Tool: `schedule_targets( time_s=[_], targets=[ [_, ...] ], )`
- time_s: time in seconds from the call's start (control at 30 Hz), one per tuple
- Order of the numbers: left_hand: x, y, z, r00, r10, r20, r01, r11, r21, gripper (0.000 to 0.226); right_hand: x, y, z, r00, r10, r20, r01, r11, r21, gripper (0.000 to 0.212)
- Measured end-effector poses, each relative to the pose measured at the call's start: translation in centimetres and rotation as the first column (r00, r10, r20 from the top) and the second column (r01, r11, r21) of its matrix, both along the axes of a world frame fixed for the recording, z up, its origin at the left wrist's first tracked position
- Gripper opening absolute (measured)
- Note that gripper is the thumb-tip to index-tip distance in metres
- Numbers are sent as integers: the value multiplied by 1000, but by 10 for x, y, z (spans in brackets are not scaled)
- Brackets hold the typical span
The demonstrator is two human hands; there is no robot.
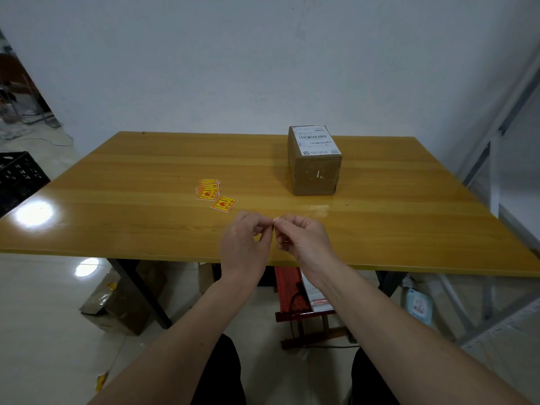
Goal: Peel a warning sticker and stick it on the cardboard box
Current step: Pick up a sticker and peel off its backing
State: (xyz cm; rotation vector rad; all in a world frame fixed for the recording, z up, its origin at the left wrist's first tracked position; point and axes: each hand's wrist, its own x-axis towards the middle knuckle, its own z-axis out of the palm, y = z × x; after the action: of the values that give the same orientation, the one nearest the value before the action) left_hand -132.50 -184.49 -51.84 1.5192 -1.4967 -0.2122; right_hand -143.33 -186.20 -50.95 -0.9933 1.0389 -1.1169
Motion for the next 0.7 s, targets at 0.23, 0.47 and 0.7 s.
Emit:
schedule_targets(
  time_s=[0.23,0.47,0.7],
  targets=[
    [1,-4,-3,999,35,-26,-35,999,-17,6,0,-2,-1,997,-20,72,19,1000,16,19],
    [0,-5,-5,999,36,24,-36,999,-22,4,1,-2,-3,998,4,65,-6,999,31,17],
    [1,-5,-7,995,67,77,-63,997,-50,6,0,-2,-5,995,3,103,-11,997,72,13]
  ],
)
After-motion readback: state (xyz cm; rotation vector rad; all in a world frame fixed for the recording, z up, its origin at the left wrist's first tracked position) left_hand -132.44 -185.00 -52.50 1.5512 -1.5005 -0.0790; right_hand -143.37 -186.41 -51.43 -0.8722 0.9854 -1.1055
